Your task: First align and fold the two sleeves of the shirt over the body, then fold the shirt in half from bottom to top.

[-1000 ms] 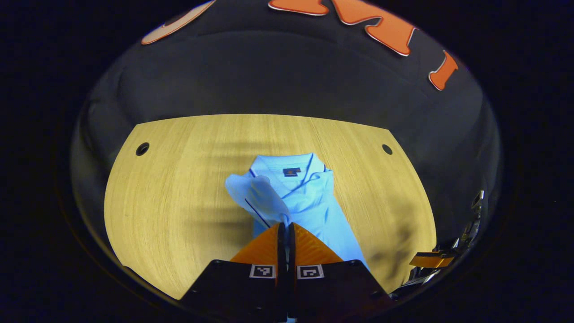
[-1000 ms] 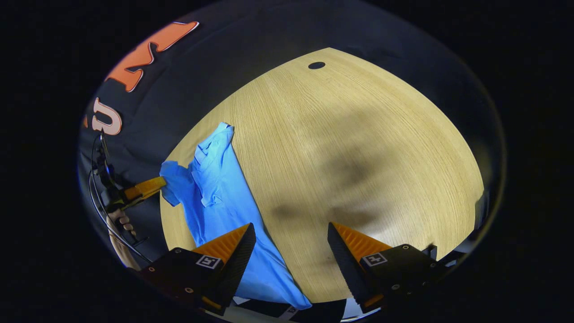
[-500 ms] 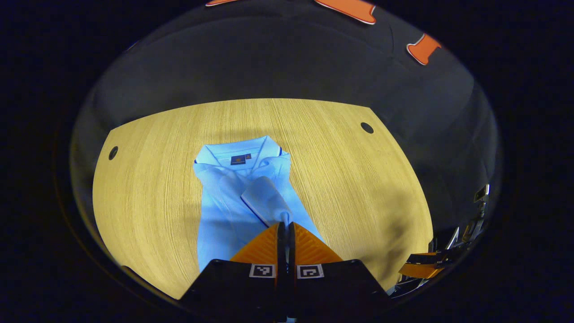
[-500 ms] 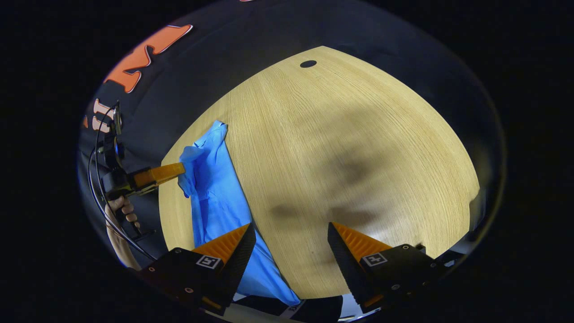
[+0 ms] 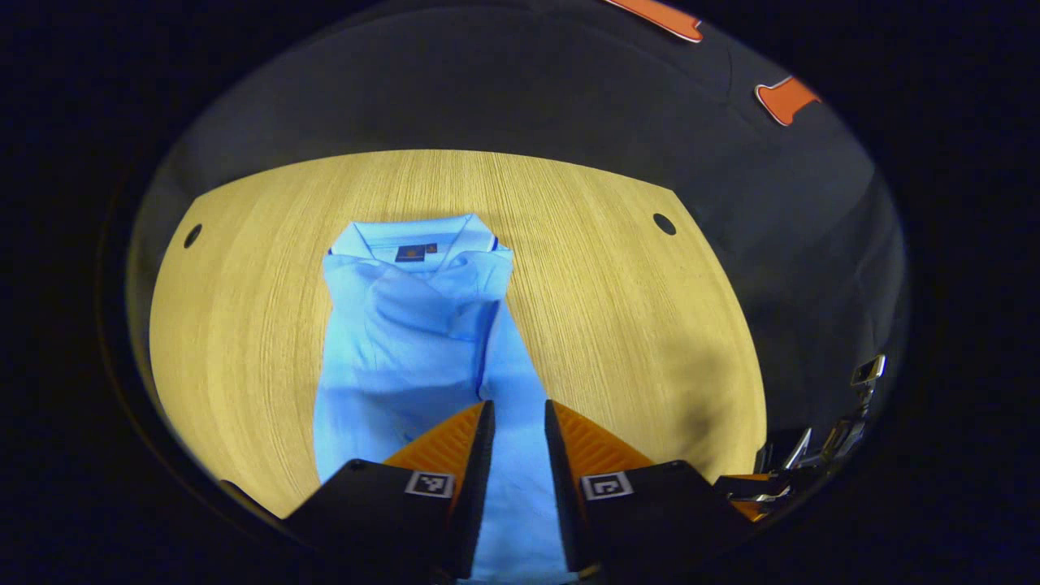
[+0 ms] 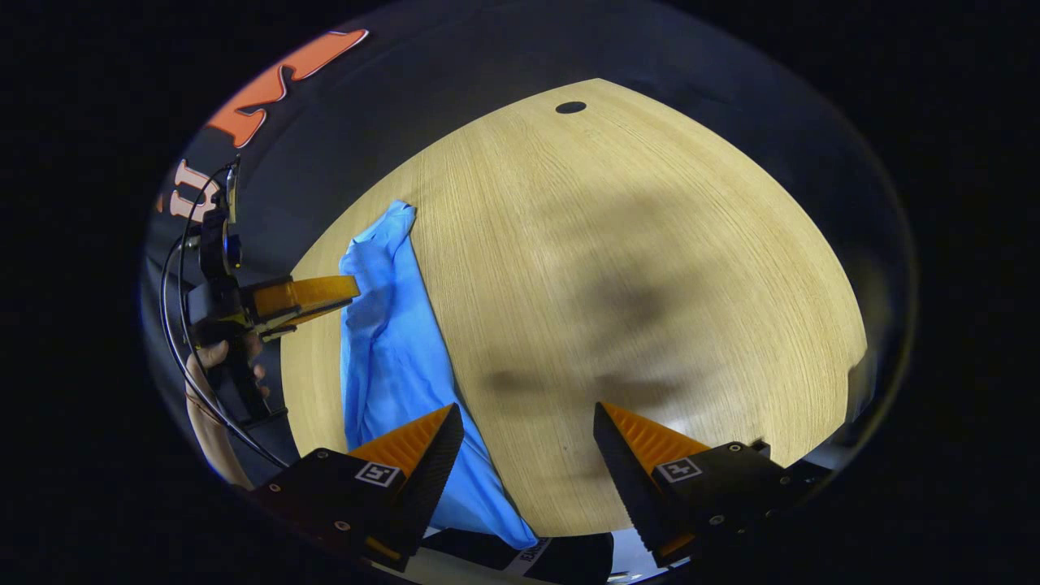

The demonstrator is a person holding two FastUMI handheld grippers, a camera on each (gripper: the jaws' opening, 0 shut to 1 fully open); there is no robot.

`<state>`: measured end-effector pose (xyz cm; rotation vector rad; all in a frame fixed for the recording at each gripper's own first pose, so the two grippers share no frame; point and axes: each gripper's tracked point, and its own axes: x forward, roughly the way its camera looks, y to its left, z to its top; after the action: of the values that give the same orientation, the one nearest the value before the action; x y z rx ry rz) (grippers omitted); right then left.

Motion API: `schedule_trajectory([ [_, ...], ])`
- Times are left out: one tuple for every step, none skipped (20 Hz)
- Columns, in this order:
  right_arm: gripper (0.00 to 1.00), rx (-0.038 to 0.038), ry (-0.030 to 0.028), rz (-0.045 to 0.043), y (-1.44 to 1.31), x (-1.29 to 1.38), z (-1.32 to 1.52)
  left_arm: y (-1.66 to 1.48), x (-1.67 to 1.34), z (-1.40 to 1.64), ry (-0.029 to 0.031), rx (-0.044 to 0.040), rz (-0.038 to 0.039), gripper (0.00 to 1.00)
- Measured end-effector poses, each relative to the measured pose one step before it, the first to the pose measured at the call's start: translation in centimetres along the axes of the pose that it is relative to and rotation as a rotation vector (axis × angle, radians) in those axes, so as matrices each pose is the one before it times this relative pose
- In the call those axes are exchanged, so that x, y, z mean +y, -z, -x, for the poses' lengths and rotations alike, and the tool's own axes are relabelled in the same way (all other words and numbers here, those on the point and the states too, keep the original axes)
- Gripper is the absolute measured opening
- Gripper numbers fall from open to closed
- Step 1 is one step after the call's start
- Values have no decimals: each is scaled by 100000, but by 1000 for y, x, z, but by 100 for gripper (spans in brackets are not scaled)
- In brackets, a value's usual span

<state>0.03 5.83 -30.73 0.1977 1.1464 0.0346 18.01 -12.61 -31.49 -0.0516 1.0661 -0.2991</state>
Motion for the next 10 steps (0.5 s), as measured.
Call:
schedule_trajectory([
  [98, 310, -252, 674, 154, 305, 2, 104, -138, 307, 563, 93, -265, 60],
  [98, 418, -318, 566, 109, 317, -46, 255, -8, 17, -111, -319, -1370, 79],
  [98, 471, -228, 741, 93, 461, -273, 218, 165, 275, -651, -315, -1508, 98],
  [98, 356, 132, 862, -48, 285, -324, 318, 202, 220, -859, -460, -1360, 96],
  [98, 378, 358, 1038, 125, 322, -431, 251, 506, 489, -1776, -596, -976, 96],
  [98, 293, 215, 1009, 12, 338, -395, 153, 462, 646, -1197, -830, -371, 97],
  [98, 561, -28, 807, 324, 401, -279, 175, 443, 640, -457, -714, 81, 99],
  [98, 473, -202, 846, 106, 463, -56, 484, 445, 650, 59, 199, 202, 100],
  [98, 354, -175, 1235, 35, 533, -13, 502, 730, 794, -398, 680, 375, 100],
  [98, 539, 122, 1553, 177, 423, -220, 643, 940, 679, -1160, 286, 588, 100],
])
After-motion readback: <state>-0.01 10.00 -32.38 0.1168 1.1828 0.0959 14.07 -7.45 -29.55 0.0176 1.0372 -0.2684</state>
